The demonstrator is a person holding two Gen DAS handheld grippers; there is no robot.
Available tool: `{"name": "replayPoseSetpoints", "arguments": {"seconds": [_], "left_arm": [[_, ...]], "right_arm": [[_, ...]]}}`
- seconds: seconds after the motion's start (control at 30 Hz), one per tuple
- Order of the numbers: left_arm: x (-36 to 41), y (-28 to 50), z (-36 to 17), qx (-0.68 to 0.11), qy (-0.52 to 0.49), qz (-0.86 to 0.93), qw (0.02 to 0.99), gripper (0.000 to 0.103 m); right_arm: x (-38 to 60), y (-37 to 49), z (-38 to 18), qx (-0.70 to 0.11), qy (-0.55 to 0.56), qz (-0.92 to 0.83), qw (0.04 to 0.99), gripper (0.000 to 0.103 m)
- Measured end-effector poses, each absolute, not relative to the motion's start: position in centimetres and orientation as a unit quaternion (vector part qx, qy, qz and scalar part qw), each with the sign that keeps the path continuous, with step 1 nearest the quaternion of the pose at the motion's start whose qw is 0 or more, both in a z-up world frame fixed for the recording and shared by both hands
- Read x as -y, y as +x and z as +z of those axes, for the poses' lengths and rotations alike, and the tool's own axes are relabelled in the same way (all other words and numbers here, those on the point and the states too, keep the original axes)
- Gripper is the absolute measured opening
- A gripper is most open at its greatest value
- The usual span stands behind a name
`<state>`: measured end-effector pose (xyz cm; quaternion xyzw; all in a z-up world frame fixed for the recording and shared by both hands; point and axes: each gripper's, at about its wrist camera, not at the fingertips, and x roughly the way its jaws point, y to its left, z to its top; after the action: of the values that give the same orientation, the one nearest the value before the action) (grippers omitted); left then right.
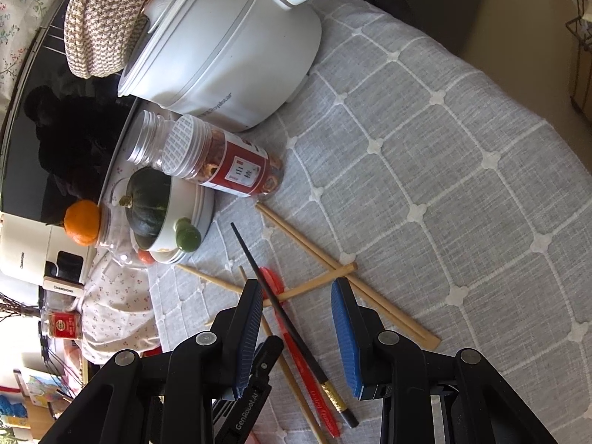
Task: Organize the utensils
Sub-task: 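Grasp black and wooden chopsticks with the left tool while the right tool approaches red chopsticks, then lift the wooden chopstick with the left tool while the right tool grasps the gold-tipped black chopstick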
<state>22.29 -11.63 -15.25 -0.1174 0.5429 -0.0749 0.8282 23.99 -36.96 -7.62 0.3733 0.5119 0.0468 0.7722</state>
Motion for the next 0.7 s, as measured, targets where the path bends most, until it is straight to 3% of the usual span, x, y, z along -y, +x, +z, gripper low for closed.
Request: {"name": "replayPoseSetpoints", "arguments": {"seconds": [0.17,0.3,0.47,0.7], "left_arm": [[12.9,21.8,-15.0,-0.542,-0.095,-0.089,0.830,0.007],[12.1,18.4,-12.9,-0.538,-0.180,-0.139,0.812,0.007],[12.0,11.8,-7.8,-0.445,-0.129,-0.185,0.866,0.007],[7.3,5.3,-1.7,-0.354,-0.132,-0.223,0.899,0.007]], "right_arm": [[36.3,24.2,-8.1,-0.522,0.361,0.051,0.771,0.035],[36.8,24.4,-8.5,-0.525,0.360,0.054,0.769,0.035],[37.3,24.6,-9.4,-0.534,0.353,0.039,0.768,0.035],[32.9,25.9,-12.1,-0.568,0.283,0.082,0.769,0.035]]}}
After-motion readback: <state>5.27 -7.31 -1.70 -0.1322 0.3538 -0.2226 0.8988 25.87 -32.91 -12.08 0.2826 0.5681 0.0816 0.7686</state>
